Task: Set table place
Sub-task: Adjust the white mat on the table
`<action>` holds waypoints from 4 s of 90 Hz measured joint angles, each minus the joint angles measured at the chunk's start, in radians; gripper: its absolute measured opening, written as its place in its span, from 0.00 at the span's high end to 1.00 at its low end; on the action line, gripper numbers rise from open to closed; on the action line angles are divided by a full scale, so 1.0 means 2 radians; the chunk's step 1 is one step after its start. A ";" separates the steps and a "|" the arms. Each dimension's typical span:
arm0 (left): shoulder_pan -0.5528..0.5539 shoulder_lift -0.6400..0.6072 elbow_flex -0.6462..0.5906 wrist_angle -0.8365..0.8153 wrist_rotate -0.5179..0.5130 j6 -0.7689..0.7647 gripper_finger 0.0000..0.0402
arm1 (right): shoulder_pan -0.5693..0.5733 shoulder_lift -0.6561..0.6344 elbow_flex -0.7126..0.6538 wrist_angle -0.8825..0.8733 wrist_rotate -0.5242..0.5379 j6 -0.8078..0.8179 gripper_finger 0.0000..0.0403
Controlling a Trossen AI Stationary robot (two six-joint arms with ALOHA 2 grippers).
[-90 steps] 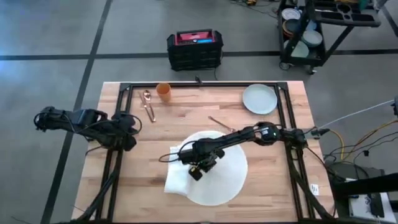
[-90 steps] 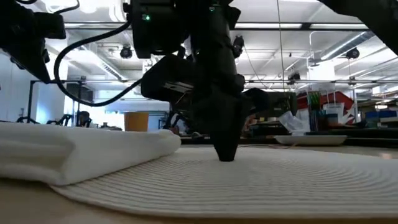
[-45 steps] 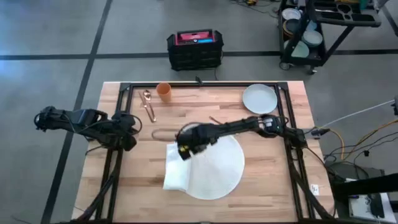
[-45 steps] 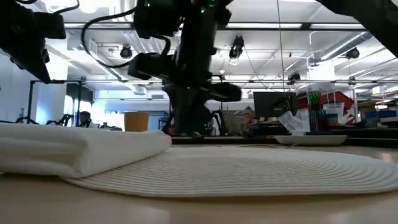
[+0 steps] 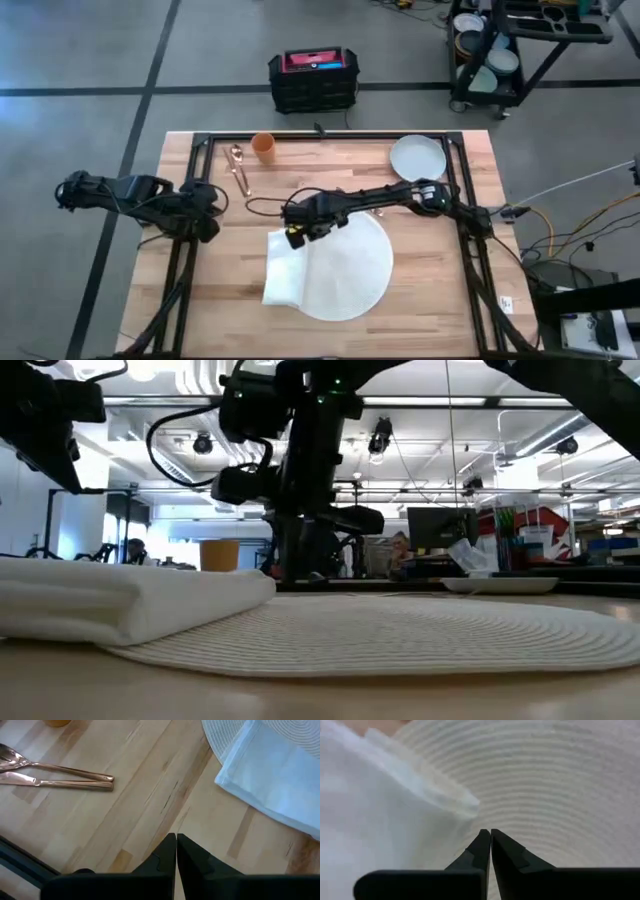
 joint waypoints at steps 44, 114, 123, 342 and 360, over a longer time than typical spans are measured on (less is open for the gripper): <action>0.000 0.000 0.000 0.000 0.000 0.000 1.00 | -0.001 0.019 -0.002 0.053 -0.010 0.001 1.00; 0.000 0.000 0.000 0.000 0.000 0.000 1.00 | -0.001 0.019 0.050 -0.018 0.001 -0.043 1.00; 0.000 0.000 0.000 0.000 -0.001 0.000 1.00 | -0.003 0.019 0.047 0.001 0.021 -0.034 1.00; 0.000 -0.001 0.000 0.000 0.002 0.006 1.00 | 0.079 -0.011 -0.073 -0.082 -0.089 0.027 1.00; 0.000 -0.001 0.000 0.000 0.002 0.006 1.00 | 0.079 -0.044 -0.058 -0.090 -0.057 0.034 1.00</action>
